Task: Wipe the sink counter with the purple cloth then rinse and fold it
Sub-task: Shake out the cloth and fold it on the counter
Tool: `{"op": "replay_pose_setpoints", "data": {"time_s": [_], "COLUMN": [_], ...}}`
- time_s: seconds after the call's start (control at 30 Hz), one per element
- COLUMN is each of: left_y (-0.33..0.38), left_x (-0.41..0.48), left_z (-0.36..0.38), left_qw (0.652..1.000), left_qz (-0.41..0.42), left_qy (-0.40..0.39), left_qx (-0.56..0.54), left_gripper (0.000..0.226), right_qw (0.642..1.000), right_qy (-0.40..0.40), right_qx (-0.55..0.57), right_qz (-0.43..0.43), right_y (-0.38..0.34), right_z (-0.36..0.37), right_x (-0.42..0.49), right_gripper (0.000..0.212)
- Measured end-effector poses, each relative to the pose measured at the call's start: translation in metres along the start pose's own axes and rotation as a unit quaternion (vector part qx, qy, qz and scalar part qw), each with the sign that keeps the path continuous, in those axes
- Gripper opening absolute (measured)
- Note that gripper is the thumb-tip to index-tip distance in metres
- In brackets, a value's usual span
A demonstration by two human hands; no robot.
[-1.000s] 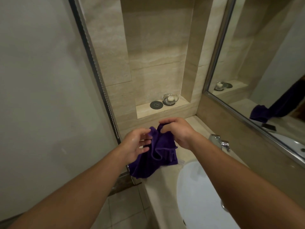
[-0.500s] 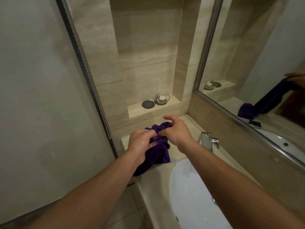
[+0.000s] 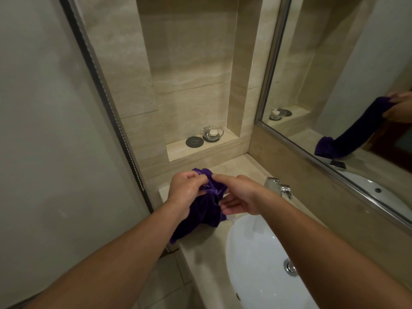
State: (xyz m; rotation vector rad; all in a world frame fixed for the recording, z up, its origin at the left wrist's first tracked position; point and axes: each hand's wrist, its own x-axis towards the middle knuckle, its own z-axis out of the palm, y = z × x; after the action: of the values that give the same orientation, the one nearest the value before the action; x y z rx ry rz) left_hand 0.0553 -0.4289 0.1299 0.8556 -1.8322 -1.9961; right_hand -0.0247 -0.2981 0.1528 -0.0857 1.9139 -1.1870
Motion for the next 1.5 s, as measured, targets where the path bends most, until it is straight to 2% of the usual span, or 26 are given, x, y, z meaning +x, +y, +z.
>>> {"op": "replay_pose_setpoints", "data": {"time_s": [0.2,0.3,0.43,0.53,0.67,0.8,0.87,1.0,1.13,1.2,1.3,1.4,1.47,1.5], "left_y": [0.000,0.000,0.002,0.003,0.007,0.013,0.013,-0.001,-0.039,-0.062,-0.083,-0.082,-0.068,-0.057], "left_x": [0.004,0.003,0.001,0.000,0.001,0.006,0.010,0.011,-0.001,-0.007,-0.014,-0.012,-0.003,0.004], "left_z": [-0.001,-0.001,-0.003,-0.009,-0.025,-0.056,-0.079,-0.138,-0.171,-0.176,-0.177,-0.174,-0.166,-0.160], "left_qw": [1.000,1.000,1.000,1.000,0.998,0.992,0.987,0.971,0.962,0.945,0.893,0.866,0.880,0.896], "left_qz": [0.001,0.015,0.020,0.013,-0.040,-0.081,-0.088,-0.112,-0.197,-0.257,-0.371,-0.401,-0.374,-0.349], "left_qy": [0.025,0.019,0.003,-0.014,-0.040,-0.019,-0.003,0.057,0.079,0.049,-0.053,-0.092,-0.070,-0.049], "left_qx": [0.015,0.018,0.018,0.017,0.042,0.097,0.135,0.201,0.173,0.194,0.251,0.284,0.284,0.271], "left_gripper": [0.013,0.015,0.010,0.007,0.004,0.016,0.014,0.013,0.014,0.015,0.023,0.028,0.029,0.028], "right_qw": [0.996,1.000,0.998,0.993,0.990,0.988,0.992,0.994,0.978,0.957,0.924,0.919,0.940,0.961], "right_qy": [0.022,-0.007,-0.016,-0.014,-0.001,0.039,0.055,0.096,0.050,0.023,0.014,0.026,0.060,0.083], "right_qx": [-0.082,-0.017,0.067,0.113,0.139,0.146,0.113,-0.057,-0.168,-0.237,-0.310,-0.296,-0.230,-0.168], "right_qz": [0.000,0.001,-0.004,-0.021,-0.034,-0.029,-0.027,-0.001,0.111,0.166,0.223,0.260,0.243,0.206], "right_y": [0.000,0.001,0.001,0.001,-0.006,-0.007,-0.004,0.019,0.057,0.073,0.090,0.099,0.095,0.087], "right_z": [0.002,0.005,0.008,0.003,-0.008,-0.021,-0.030,-0.053,-0.055,-0.047,-0.038,-0.038,-0.038,-0.039], "right_x": [-0.006,-0.004,-0.001,-0.001,-0.007,-0.013,-0.017,-0.018,-0.008,-0.005,0.000,0.009,0.020,0.028], "right_gripper": [0.058,0.058,0.032,0.021,0.024,0.023,0.018,0.018,0.020,0.019,0.019,0.017,0.013,0.011]}}
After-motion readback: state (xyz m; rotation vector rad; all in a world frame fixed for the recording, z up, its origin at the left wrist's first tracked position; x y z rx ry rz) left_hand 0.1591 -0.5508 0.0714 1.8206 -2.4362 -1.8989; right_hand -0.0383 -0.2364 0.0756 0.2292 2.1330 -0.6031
